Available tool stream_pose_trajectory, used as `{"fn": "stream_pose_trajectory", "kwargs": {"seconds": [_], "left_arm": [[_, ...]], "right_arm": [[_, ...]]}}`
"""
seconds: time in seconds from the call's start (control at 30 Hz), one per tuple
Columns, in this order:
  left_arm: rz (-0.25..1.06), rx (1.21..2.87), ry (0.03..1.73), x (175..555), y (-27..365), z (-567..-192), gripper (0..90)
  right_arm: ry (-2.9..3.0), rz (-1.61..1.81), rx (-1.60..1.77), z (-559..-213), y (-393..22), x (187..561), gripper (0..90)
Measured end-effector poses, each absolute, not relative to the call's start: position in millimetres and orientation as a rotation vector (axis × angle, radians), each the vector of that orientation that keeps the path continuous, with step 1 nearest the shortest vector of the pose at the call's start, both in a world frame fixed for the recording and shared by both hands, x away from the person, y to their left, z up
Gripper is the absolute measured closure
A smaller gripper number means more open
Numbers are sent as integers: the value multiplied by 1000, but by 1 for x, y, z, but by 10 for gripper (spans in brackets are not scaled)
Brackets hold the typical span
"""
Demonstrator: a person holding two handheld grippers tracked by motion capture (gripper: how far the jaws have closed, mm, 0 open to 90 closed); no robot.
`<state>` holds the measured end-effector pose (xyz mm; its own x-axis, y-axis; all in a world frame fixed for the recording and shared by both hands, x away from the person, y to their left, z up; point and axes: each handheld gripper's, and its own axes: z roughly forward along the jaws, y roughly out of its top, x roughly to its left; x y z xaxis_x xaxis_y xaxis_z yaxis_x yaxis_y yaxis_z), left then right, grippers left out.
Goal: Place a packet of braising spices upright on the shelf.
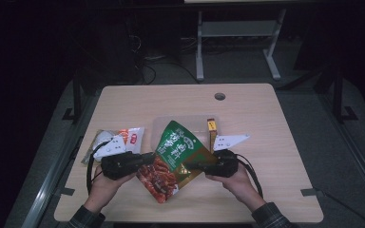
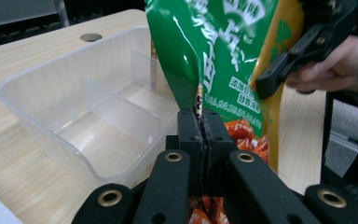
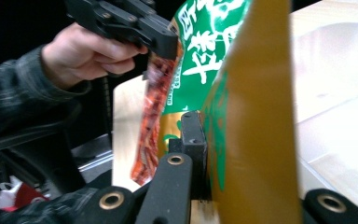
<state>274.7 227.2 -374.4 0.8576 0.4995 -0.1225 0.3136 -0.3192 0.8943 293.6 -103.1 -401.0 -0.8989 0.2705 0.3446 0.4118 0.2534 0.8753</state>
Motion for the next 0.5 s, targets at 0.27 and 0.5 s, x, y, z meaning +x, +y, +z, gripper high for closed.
{"fn": "stream_pose_trajectory", "kwargs": {"seconds": [0.27, 0.5], "left_arm": [[205, 1948, 624, 280, 233, -380, 839], [208, 1977, 653, 280, 238, -386, 648]], "right_arm": [[-2461, -1693, -600, -394, -108, 294, 900], [-2463, -1702, -533, -387, -108, 290, 900]]}}
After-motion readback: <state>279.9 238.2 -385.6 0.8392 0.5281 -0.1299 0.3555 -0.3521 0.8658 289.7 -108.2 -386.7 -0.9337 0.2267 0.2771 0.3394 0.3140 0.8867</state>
